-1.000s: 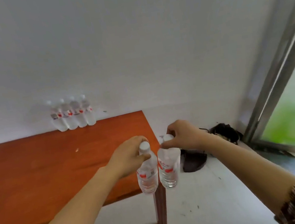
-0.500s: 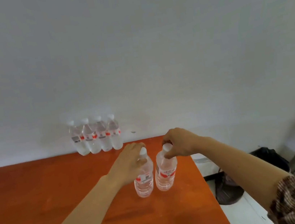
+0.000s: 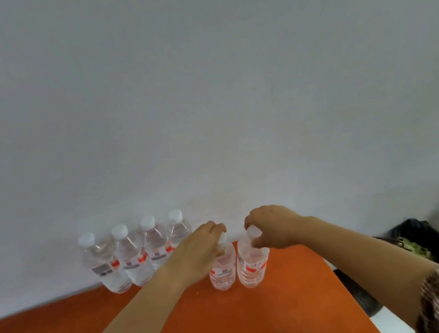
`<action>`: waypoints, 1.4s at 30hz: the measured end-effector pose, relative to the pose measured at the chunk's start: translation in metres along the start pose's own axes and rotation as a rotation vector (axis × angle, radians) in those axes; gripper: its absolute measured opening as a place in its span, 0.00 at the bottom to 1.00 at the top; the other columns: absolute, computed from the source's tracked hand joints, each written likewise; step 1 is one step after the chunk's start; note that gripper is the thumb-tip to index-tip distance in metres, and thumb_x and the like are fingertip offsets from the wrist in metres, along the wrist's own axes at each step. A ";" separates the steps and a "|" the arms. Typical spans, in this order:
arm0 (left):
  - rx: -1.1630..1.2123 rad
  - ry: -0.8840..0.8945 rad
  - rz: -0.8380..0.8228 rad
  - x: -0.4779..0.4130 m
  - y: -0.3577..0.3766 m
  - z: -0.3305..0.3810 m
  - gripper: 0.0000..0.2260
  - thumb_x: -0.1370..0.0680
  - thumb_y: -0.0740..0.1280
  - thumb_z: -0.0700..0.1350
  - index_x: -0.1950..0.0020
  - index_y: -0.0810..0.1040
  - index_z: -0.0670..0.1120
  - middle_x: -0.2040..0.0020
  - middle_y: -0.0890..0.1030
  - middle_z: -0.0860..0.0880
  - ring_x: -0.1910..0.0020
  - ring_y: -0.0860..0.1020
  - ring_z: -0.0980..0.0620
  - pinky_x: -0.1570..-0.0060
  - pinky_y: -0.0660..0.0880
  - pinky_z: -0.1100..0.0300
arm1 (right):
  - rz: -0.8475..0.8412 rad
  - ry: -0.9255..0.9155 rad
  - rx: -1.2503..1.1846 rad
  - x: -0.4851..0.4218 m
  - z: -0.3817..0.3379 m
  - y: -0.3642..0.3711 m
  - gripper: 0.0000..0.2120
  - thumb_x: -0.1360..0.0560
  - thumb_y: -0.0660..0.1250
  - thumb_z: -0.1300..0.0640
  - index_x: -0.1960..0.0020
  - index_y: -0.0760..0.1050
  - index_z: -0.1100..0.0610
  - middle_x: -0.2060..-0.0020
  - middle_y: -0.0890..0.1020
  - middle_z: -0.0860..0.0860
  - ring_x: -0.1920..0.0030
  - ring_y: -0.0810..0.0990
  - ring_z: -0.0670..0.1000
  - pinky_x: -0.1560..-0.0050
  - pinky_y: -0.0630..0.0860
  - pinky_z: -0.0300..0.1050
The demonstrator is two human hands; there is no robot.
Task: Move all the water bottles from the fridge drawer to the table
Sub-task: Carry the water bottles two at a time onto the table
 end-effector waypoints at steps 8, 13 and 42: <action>-0.245 0.121 0.098 -0.044 0.016 -0.050 0.28 0.40 0.77 0.33 0.43 0.76 0.47 0.51 0.80 0.51 0.54 0.80 0.52 0.58 0.77 0.61 | 0.047 0.060 -0.083 -0.068 0.011 0.001 0.19 0.24 0.67 0.54 0.35 0.73 0.58 0.38 0.77 0.54 0.40 0.76 0.56 0.44 0.74 0.48; -0.265 0.133 0.162 -0.056 0.013 -0.062 0.32 0.56 0.81 0.33 0.54 0.82 0.46 0.62 0.81 0.53 0.65 0.81 0.56 0.65 0.76 0.67 | 0.064 0.085 -0.104 -0.099 0.009 0.008 0.15 0.23 0.63 0.55 0.39 0.73 0.60 0.42 0.77 0.56 0.44 0.76 0.58 0.44 0.74 0.51; -0.359 -0.099 0.259 -0.056 0.019 -0.033 0.32 0.40 0.79 0.40 0.37 0.76 0.37 0.42 0.80 0.41 0.43 0.80 0.42 0.43 0.76 0.47 | 0.229 0.256 -0.429 -0.060 0.004 0.031 0.26 0.21 0.63 0.54 0.26 0.60 0.58 0.29 0.69 0.55 0.33 0.71 0.57 0.36 0.71 0.50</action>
Point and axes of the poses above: each hand's wrist, its own x-axis away from the middle knuckle, its own y-axis out of the palm, z = x × y, the point moved 3 cm from there along -x, towards the middle knuckle
